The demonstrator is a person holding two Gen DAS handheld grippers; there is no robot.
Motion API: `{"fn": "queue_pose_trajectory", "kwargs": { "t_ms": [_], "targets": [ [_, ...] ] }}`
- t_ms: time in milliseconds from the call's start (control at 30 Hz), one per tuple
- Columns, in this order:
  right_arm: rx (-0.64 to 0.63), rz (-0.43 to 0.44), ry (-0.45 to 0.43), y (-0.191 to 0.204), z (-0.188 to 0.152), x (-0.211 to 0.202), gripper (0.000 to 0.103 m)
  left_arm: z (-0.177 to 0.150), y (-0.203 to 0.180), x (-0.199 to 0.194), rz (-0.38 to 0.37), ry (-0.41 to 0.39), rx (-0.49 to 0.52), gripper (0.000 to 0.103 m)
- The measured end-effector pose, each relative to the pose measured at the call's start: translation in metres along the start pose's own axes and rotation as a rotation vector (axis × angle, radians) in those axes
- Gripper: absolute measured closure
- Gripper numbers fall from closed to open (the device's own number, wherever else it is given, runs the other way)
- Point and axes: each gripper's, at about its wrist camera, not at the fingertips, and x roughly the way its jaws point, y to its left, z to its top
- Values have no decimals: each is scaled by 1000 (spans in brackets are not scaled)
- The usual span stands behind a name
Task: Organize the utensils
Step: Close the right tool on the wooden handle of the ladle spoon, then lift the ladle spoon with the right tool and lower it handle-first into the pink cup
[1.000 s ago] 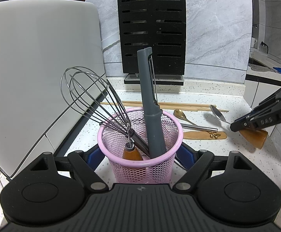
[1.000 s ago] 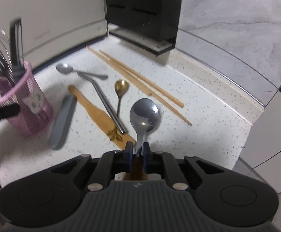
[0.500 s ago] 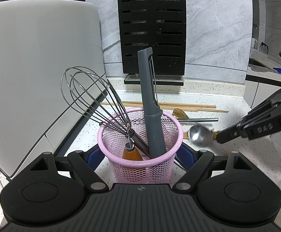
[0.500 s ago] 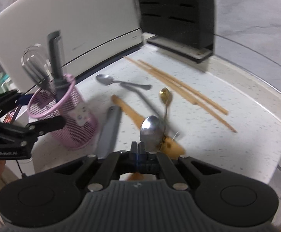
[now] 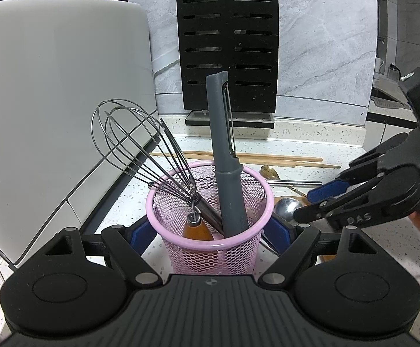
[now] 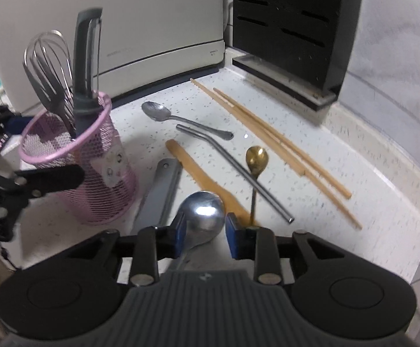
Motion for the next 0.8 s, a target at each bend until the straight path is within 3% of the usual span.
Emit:
{"fn": "queue_pose_trajectory", "kwargs": {
  "t_ms": [167, 500, 600, 633, 700, 800],
  "targets": [
    [-22, -14, -15, 1, 0, 9, 62, 0, 0, 0, 0, 0, 0, 8],
    [-67, -37, -29, 11, -2, 16, 62, 0, 0, 0, 1, 0, 0, 8],
    [-80, -24, -33, 14, -4, 13, 72, 0, 0, 0, -1, 0, 0, 8],
    [-84, -24, -34, 15, -4, 12, 80, 0, 0, 0, 0, 0, 0, 8],
    [-95, -38, -41, 18, -4, 11, 82, 0, 1, 0, -1, 0, 1, 8],
    [-80, -42, -57, 16, -3, 7, 93, 0, 1, 0, -2, 0, 1, 8]
  ]
}}
